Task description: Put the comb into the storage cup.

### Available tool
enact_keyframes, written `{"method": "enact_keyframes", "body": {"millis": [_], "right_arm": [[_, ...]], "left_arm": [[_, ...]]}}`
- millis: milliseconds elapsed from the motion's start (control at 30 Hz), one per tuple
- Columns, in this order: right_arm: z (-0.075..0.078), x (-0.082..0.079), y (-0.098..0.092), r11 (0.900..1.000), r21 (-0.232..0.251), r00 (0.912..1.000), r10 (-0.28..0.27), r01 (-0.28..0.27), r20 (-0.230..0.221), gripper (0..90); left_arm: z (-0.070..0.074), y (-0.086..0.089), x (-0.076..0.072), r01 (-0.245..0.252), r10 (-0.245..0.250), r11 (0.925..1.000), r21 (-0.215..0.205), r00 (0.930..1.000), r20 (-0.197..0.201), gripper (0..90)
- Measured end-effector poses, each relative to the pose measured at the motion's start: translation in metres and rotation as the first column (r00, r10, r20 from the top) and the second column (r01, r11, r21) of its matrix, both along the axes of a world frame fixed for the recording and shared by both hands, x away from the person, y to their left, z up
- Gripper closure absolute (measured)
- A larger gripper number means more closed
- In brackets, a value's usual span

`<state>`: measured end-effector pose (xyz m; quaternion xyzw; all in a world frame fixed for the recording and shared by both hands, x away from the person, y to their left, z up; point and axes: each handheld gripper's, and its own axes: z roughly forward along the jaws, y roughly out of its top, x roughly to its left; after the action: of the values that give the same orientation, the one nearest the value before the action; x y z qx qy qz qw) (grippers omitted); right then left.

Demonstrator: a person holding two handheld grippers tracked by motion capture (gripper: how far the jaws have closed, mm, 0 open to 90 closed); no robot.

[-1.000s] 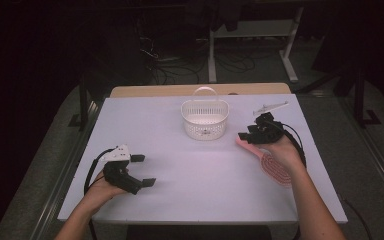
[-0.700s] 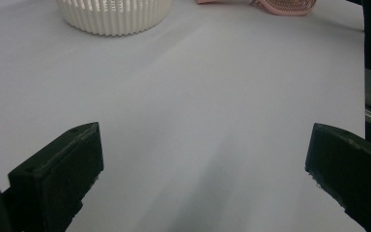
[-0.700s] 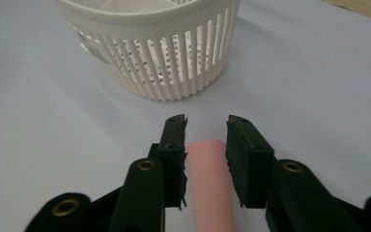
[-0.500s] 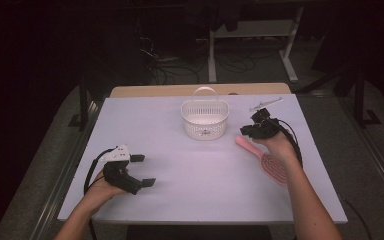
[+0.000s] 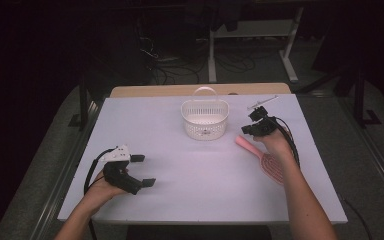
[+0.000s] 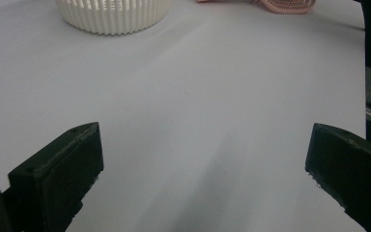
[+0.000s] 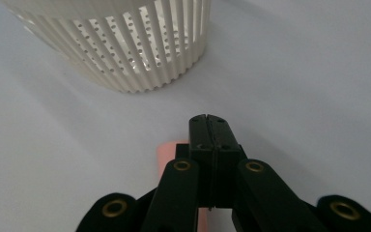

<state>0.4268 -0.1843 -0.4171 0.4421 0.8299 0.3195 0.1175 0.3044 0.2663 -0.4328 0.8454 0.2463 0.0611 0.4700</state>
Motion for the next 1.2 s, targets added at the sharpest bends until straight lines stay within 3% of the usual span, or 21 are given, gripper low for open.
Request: {"method": "enact_keyframes", "body": {"millis": [567, 1200], "right_arm": [[-0.018, 0.016, 0.004, 0.999, -0.036, 0.9981, -0.016, 0.014, -0.059, 88.7], [-0.023, 0.018, 0.008, 0.998, -0.064, 0.9972, -0.005, 0.001, -0.074, 88.8]], "left_arm": [[0.000, 0.000, 0.000, 0.001, -0.001, 1.0000, -0.001, 1.0000, 0.002, 0.0], [0.000, 0.000, 0.000, 0.002, -0.002, 1.0000, 0.003, 1.0000, 0.003, 0.0]]}}
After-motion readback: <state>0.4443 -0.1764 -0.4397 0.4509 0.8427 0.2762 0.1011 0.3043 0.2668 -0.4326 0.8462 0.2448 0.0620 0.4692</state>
